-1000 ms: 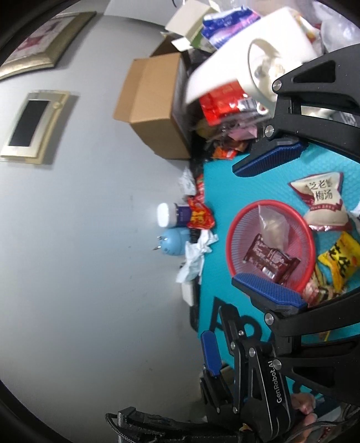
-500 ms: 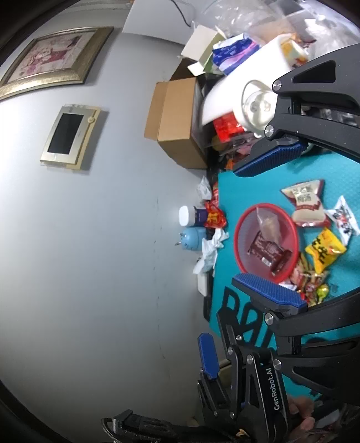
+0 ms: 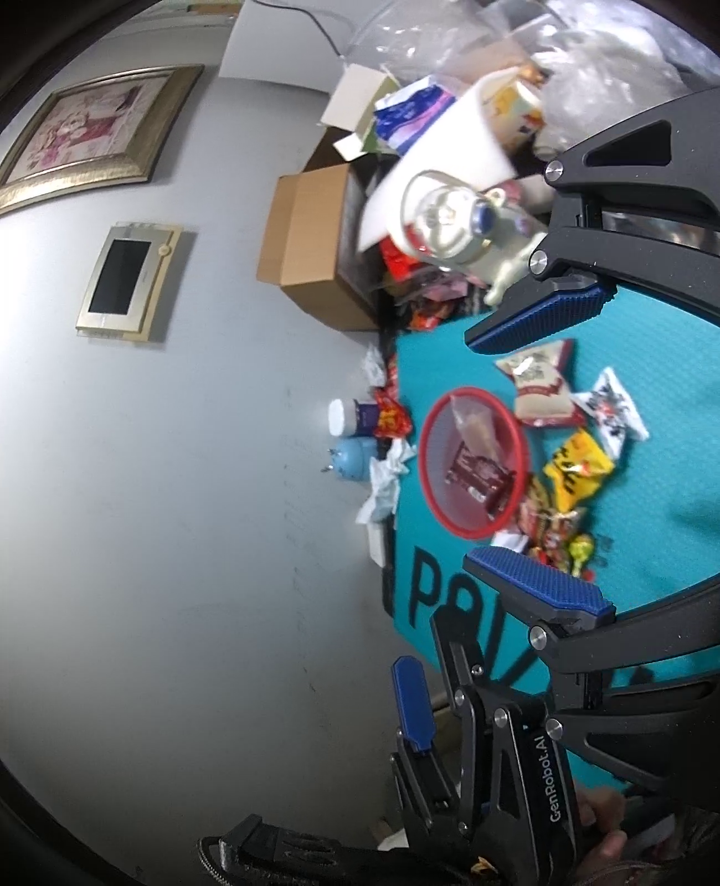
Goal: Organize snacks
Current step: 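Withdraw both tools and move toward the remaining snacks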
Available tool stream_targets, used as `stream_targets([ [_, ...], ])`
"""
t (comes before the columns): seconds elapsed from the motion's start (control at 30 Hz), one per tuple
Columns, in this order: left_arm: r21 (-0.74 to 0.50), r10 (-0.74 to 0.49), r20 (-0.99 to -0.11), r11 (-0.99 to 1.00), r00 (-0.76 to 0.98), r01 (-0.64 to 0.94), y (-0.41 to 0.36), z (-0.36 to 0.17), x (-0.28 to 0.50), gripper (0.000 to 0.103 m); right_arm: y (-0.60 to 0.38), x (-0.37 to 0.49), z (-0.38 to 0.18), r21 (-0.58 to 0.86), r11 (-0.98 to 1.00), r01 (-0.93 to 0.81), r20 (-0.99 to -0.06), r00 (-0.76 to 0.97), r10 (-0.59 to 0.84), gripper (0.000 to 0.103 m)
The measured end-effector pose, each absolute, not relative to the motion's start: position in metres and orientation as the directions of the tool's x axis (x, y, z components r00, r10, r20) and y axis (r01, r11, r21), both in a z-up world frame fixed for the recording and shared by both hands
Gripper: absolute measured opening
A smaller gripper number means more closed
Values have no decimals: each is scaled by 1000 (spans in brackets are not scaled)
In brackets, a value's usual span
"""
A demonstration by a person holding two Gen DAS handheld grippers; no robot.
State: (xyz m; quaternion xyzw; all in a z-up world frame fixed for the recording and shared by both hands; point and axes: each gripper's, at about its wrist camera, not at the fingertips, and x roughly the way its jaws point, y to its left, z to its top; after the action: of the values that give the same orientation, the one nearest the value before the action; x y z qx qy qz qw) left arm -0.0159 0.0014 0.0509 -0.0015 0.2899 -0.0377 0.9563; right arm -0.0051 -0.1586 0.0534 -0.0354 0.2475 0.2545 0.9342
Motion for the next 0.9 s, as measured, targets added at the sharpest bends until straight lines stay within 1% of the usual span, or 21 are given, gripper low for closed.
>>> stream_targets([
  [0.47, -102, -121, -621, 992, 775, 73, -8, 6, -45, 56, -169, -31, 5, 119, 857, -501, -566, 675, 473, 73],
  [0.9, -193, -185, -681, 979, 708, 70, -5, -44, -19, 56, -175, -5, -49, 186, 870, -457, -659, 599, 455, 73],
])
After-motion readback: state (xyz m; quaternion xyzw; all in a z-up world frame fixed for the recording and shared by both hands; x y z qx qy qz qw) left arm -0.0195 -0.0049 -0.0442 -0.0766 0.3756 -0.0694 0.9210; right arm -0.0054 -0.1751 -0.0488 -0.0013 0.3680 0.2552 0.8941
